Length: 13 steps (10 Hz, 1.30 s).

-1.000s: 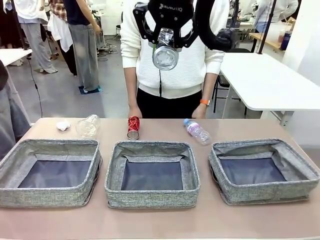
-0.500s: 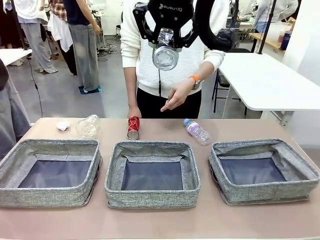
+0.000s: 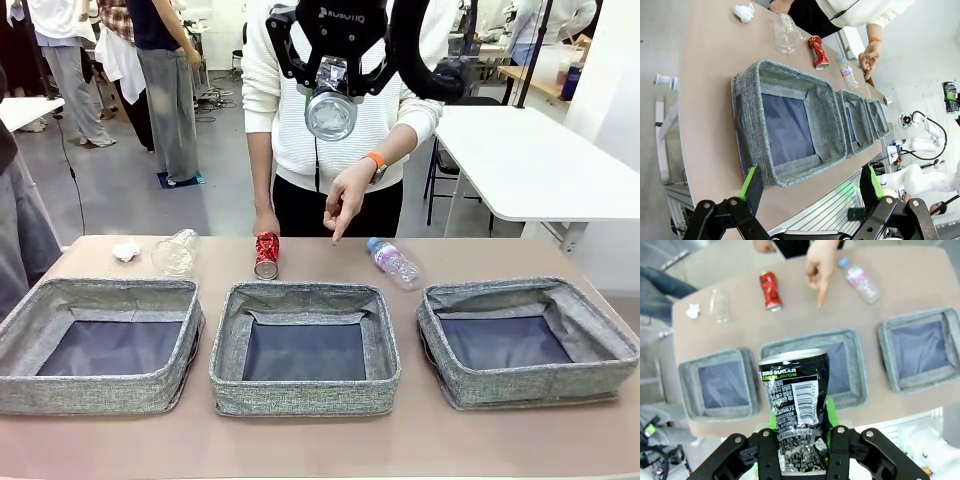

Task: Sort the waste into the appropriate baskets.
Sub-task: Place the picked waste into the Fabric basket indicated by the person.

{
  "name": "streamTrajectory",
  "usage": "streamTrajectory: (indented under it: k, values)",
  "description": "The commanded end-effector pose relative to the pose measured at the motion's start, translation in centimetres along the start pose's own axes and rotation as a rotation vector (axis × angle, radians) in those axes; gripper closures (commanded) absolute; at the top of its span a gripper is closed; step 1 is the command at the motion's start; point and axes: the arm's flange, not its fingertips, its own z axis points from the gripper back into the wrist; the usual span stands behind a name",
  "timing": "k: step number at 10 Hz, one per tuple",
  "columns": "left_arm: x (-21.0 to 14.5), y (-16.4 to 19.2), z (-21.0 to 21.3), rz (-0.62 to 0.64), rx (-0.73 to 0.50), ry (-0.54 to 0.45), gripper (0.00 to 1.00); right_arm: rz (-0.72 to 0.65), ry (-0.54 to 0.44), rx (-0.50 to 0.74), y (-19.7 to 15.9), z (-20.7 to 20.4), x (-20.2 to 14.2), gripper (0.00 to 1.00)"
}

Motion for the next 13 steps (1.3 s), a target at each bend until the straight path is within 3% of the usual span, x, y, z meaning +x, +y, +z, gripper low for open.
streamTrajectory:
  k: [1, 4, 6, 8, 10, 13]
  values:
    - [0.0, 0.0, 0.0, -0.020, -0.015, -0.016, 0.00, -0.009, -0.019, 0.003, -0.3, -0.2, -0.1, 0.62]
    - [0.0, 0.0, 0.0, -0.020, -0.015, -0.016, 0.00, 0.000, 0.000, 0.000, 0.0, 0.0, 0.0, 0.61]
    - [0.0, 0.0, 0.0, -0.020, -0.015, -0.016, 0.00, 0.083, 0.143, -0.034, 0.3, -10.8, 0.7, 0.61]
    - [0.0, 0.0, 0.0, -0.020, -0.015, -0.016, 0.00, 0.051, 0.185, -0.060, -1.8, -22.5, -1.2, 0.61]
    - [0.0, 0.0, 0.0, -0.020, -0.015, -0.016, 0.00, 0.102, 0.250, 0.037, -3.0, -26.6, -2.8, 0.61]
    - [0.0, 0.0, 0.0, -0.020, -0.015, -0.016, 0.00, 0.110, 0.342, 0.025, -3.7, -27.2, -3.3, 0.61]
